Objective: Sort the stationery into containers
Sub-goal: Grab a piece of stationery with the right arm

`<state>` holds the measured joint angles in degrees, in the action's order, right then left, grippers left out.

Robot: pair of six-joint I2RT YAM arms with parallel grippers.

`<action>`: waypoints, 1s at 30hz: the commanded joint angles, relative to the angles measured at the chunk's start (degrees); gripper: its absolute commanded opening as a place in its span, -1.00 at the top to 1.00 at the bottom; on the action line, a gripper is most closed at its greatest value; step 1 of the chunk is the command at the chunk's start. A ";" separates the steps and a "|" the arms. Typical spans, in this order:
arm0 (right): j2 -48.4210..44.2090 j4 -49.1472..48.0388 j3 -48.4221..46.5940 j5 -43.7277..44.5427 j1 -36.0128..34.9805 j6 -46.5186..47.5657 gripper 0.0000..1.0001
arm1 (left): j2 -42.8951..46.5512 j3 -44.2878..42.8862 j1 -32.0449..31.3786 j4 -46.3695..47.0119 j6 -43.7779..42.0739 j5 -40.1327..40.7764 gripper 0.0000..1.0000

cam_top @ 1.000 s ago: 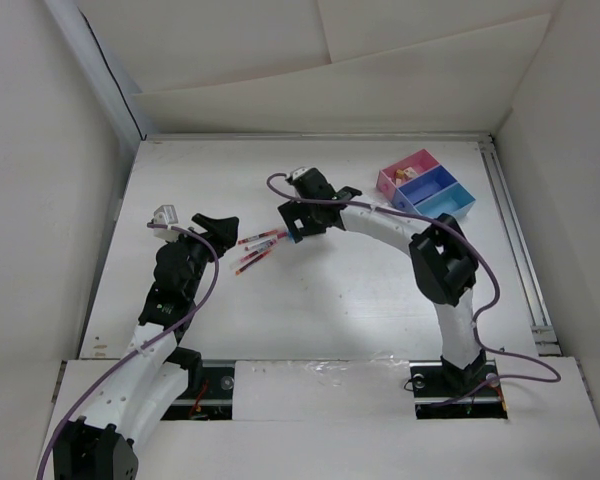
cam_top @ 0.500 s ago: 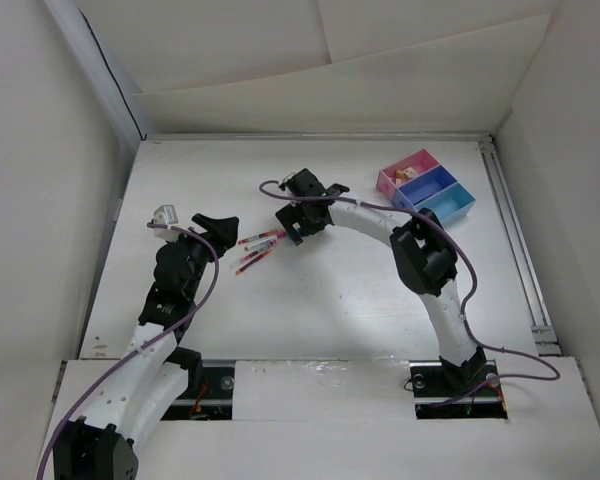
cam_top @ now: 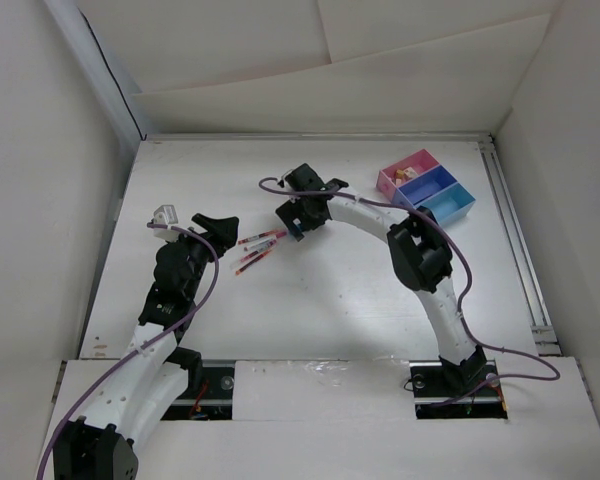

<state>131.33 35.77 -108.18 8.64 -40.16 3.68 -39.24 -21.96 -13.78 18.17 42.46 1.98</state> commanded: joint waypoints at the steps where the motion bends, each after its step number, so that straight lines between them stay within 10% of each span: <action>1: -1.51 1.76 -0.90 1.46 0.26 0.36 -1.00 | 0.75 -1.16 -0.11 2.48 -0.71 -0.57 -0.37; 30: 2.71 4.75 -9.67 -13.11 2.01 6.60 -1.00 | 0.66 -1.69 -0.11 2.66 -1.24 0.04 -0.37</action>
<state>136.14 41.56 -117.75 1.23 -39.22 8.91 -38.92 -21.96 -13.78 18.20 42.02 1.96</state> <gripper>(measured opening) 0.999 0.687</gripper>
